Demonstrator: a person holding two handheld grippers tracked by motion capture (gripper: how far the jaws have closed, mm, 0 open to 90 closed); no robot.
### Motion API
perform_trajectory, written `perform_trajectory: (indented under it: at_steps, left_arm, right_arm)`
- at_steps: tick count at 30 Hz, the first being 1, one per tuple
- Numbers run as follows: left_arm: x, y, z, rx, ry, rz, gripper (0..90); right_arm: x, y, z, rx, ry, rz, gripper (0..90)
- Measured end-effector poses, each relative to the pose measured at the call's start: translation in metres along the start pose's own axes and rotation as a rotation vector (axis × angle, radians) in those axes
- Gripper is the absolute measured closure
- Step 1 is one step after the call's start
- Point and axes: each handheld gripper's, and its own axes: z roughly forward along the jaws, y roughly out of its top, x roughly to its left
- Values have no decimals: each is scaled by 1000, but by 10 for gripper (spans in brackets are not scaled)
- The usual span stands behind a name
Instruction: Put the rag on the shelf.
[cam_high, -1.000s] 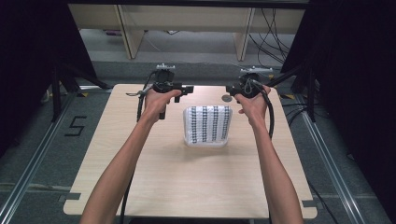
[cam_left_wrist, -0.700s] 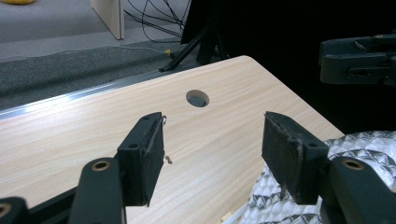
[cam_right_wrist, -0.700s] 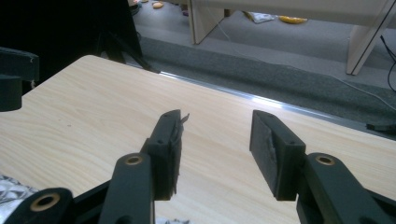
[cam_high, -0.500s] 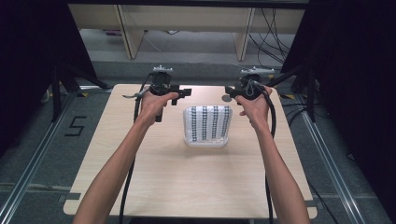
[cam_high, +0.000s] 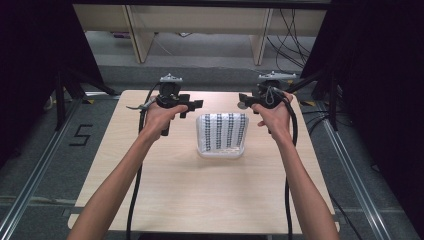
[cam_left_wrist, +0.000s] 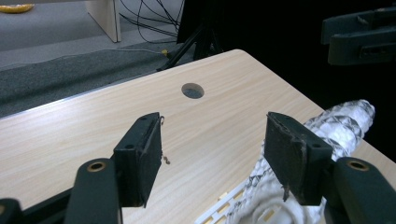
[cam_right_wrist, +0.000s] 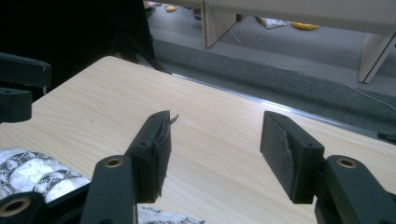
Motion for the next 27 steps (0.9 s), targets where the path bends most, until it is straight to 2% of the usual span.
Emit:
perform_trajectory:
  at_steps: [1, 3, 7, 10, 11, 15, 17, 18, 25, 26, 27]
  left_arm:
    - [-1, -1, -1, 1, 5, 1, 360]
    - [-4, -4, -7, 1, -11, 9, 351]
    - [-8, -8, -15, -3, -16, 20, 350]
    - [-10, -9, -21, -3, -28, 19, 343]
    - [-12, -10, -25, -6, -26, 31, 341]
    - [-17, -13, -29, -9, -39, 38, 332]
    - [-17, -14, -30, -9, -41, 38, 324]
    - [-19, -16, -31, -7, -48, 25, 316]
    - [-23, -23, -37, 1, -65, 24, 277]
    - [-24, -24, -38, 0, -59, 25, 271]
    - [-24, -25, -39, -2, -69, 23, 271]
  right_arm:
    - [1, -1, -1, -2, -10, -1, 429]
    - [3, -2, -6, -9, 6, -4, 424]
    - [5, -4, -13, -12, 12, -18, 420]
    - [4, -6, -15, -9, 16, -14, 418]
    - [3, -6, -16, -12, 30, -3, 414]
    - [4, -9, -20, -13, 47, 8, 392]
    - [4, -9, -21, -18, 46, 3, 388]
    - [6, -9, -24, -20, 40, 8, 371]
    - [13, -12, -31, -28, 51, 19, 315]
    - [15, -12, -33, -28, 59, -3, 315]
    - [15, -12, -33, -28, 59, -3, 315]
